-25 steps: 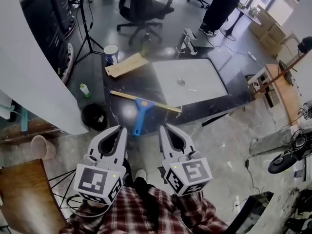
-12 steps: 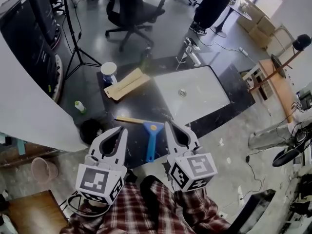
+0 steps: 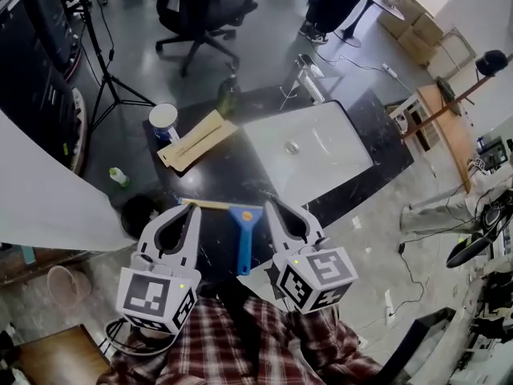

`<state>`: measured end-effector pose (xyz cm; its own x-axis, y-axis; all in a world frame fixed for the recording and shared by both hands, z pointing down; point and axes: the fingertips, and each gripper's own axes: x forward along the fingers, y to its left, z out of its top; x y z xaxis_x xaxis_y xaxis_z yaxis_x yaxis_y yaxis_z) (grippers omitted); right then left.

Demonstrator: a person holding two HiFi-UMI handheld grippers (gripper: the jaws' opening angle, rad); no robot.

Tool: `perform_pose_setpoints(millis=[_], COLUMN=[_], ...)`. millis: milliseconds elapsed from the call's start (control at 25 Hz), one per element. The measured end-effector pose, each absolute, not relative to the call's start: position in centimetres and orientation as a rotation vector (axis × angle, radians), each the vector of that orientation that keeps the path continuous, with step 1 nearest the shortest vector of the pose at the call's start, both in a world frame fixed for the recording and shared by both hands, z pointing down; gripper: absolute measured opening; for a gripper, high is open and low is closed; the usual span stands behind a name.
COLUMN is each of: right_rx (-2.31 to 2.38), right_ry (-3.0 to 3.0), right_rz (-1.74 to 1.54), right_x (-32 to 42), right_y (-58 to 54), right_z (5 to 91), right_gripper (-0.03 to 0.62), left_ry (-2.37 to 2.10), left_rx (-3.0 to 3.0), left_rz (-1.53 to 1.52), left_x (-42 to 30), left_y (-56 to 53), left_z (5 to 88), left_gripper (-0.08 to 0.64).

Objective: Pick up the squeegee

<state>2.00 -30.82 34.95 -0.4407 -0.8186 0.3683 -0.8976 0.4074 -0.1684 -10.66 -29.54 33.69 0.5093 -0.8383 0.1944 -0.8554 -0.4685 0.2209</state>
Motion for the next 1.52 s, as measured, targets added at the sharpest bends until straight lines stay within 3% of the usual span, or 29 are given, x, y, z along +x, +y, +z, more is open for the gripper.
perform_pose_setpoints(millis=[40, 320, 600, 1160, 1520], right_rx=[1.5, 1.406, 1.373, 1.2, 1.222], right_ry=[-2.434, -2.426, -2.386, -2.06, -1.993], right_rz=[0.518, 0.621, 0.646, 0.862, 0.965], right_x=[2.0, 1.7, 1.6, 0.7, 0.5], right_y=[-31.0, -31.5, -31.0, -26.4, -27.3], right_z=[35.1, 36.2, 37.1, 49.0, 52.2], right_gripper=[0.021, 0.236, 0.241, 0.241, 0.241], left_ry=[-1.425, -1.408, -1.396, -1.299, -1.269], left_rx=[2.463, 2.474, 2.477, 2.343, 2.31], left_rz=[0.08, 0.069, 0.065, 0.047, 0.068], left_x=[-10.6, -9.5, -9.5, -10.2, -10.5], left_y=[-29.7, -30.4, -30.7, -30.6, -30.8], left_z=[33.7, 33.8, 33.9, 40.2, 42.3], left_gripper=[0.009, 0.009, 0.009, 0.009, 0.009])
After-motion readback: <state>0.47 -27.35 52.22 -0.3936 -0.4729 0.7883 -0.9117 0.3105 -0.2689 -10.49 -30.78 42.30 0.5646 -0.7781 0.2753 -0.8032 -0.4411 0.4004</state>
